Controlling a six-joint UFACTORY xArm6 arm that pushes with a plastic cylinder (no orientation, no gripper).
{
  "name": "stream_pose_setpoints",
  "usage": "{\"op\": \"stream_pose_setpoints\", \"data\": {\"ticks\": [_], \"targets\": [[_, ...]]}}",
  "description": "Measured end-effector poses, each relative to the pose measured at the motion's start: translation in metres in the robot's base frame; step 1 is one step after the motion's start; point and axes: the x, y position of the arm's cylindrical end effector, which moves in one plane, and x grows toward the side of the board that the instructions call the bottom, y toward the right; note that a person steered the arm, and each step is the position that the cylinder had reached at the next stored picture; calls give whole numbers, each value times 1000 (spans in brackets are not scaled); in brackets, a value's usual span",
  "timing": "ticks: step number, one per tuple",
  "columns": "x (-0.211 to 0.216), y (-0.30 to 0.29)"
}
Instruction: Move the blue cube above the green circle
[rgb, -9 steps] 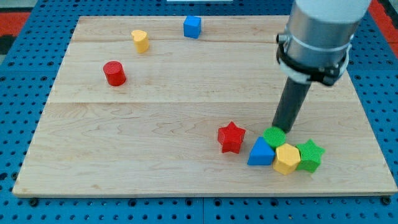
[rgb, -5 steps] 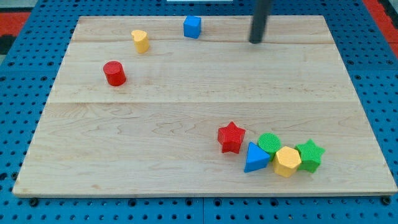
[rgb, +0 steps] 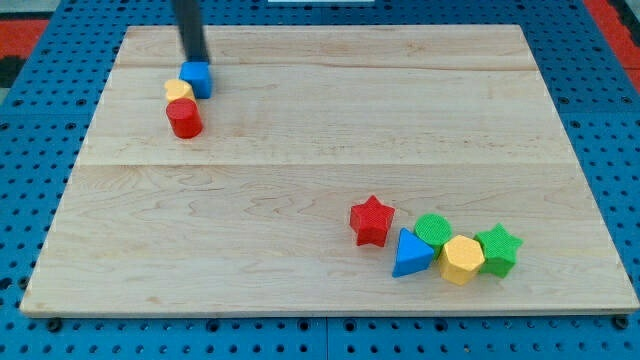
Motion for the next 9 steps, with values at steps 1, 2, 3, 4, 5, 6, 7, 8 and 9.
{"op": "stream_pose_setpoints", "data": {"ticks": [1, 2, 3, 4, 5, 6, 7, 8, 9], "targets": [[48, 8], [91, 42], [149, 48], [150, 18], [180, 1], [194, 98], [176, 113], [164, 168], [187, 243]]}}
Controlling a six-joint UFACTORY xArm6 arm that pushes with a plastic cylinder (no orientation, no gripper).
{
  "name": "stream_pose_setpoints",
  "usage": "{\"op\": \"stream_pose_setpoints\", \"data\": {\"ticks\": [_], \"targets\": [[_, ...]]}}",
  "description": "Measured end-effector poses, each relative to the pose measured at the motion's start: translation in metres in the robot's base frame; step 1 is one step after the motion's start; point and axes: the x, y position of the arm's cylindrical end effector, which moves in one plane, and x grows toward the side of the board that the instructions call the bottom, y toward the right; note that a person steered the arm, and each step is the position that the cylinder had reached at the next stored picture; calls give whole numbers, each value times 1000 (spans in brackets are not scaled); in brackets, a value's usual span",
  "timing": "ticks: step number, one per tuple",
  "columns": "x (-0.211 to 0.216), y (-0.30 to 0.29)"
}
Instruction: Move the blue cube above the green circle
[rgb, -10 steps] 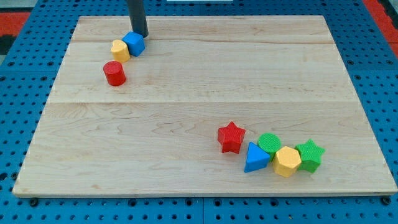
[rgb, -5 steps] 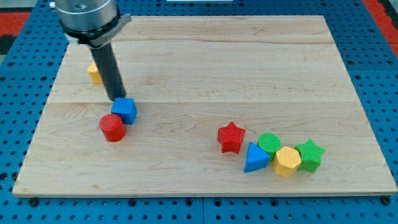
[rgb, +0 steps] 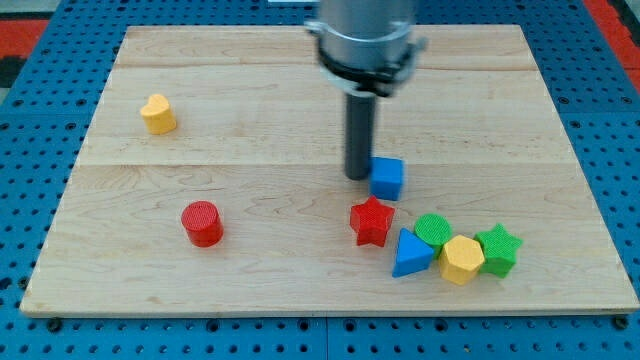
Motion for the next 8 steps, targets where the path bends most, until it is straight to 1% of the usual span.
{"op": "stream_pose_setpoints", "data": {"ticks": [1, 2, 3, 4, 5, 6, 7, 8], "targets": [[-12, 19], [-30, 63], [20, 71], [-8, 77], [-9, 145], [11, 147], [1, 115], [-36, 111]]}}
